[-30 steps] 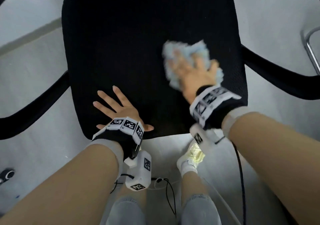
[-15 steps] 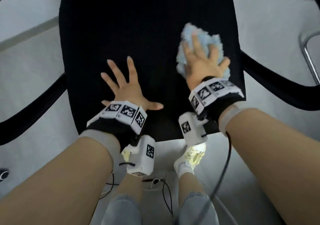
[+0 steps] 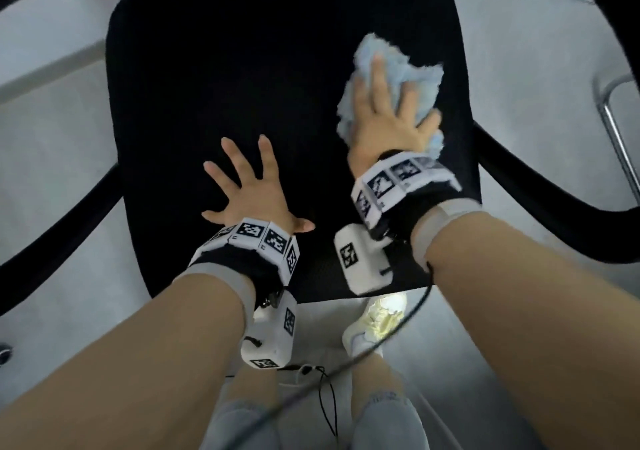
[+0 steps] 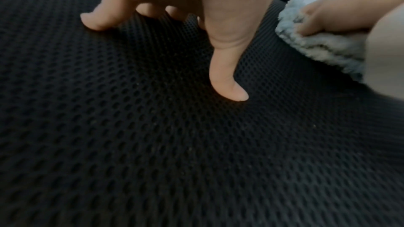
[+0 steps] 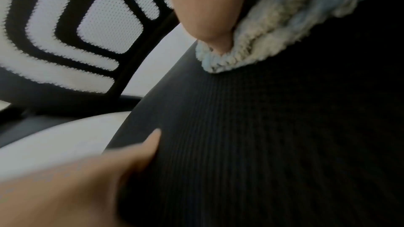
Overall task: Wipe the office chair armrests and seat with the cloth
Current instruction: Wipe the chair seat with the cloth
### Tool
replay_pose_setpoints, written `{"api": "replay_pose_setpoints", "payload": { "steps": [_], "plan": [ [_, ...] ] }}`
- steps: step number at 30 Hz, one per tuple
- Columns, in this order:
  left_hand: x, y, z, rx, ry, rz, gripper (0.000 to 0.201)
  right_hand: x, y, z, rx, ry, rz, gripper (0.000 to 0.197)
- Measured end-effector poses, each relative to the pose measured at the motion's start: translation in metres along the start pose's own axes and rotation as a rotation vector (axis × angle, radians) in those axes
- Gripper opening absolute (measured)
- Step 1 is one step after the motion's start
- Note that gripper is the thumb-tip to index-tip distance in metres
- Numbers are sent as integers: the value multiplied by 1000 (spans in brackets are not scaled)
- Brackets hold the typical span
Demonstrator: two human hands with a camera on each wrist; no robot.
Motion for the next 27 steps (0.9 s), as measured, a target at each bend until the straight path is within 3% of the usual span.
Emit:
{"api": "replay_pose_setpoints", "payload": {
  "steps": [3,5,9,11,15,18,24,27],
  "plan": [
    [0,0,1,10,1,4,134,-26,-32,-37,286,-162,-117,74],
    [-1,1,1,23,-6,-3,135,-27,-25,-38,350,-168,-129,72],
    [-4,7,4,39,31,11,136,4,-8,25,162,39,-78,66],
    [-7,7,7,42,43,21,137,13,-13,48,81,60,-27,67],
    [-7,5,7,26,28,8,137,0,-11,12,-2,69,25,69],
    [-8,5,7,23,14,-13,137,-13,-1,-24,20,79,-5,64],
    [-9,7,9,24,19,-19,139,7,-6,35,-8,86,-3,67],
    [-9,5,8,17,4,-4,137,5,-6,19,-30,89,25,62]
  ]
}}
Point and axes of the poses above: each hand's wrist, its own z-axis towards the middle knuckle, its own x-axis out of the back of the hand, y = z × x, the point moved 6 cm from there along z, towards the middle knuckle, and after that the axes turned 14 degrees about z, right-handed, at the moved point
